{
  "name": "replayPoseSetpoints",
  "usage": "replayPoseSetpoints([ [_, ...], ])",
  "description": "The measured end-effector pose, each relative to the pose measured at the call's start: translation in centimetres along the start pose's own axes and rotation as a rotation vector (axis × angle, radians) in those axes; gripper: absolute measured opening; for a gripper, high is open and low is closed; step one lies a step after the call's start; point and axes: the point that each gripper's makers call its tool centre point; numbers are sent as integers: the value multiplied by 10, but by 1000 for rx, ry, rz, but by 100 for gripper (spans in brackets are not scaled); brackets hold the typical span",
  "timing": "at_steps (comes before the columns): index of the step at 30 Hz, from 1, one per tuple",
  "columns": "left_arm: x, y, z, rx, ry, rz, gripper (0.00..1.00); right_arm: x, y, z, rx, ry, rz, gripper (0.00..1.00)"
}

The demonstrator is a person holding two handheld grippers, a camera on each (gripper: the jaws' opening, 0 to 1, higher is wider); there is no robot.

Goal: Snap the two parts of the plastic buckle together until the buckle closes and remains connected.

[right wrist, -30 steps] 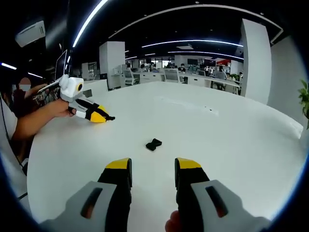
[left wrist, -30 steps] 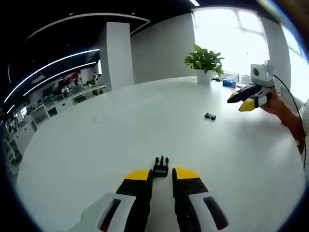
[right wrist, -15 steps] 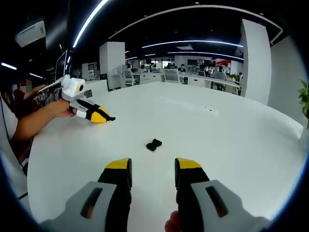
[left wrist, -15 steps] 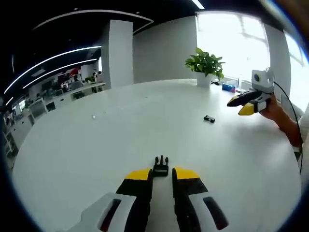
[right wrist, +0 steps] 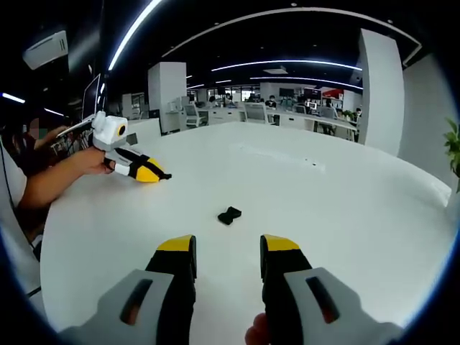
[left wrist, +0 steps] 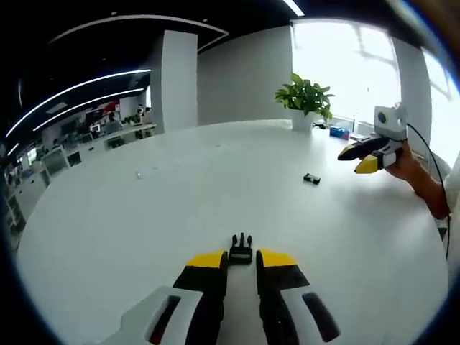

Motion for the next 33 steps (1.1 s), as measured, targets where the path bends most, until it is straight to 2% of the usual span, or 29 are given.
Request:
replayPoseSetpoints([
  [17,1,4,0,-7,26,4,13,3,-1,1,-2,-13,-5,35],
  [33,0,4,0,-11,52,8,13,16,-12,-2,1,-36,-44,34],
])
Point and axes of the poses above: the point that each gripper's makers call its tool centre point, and the gripper's own axes: x roughly forward along the fingers, y roughly to its right, z roughly out of its underside, and after that the axes turned 10 degrees about y, right-handed
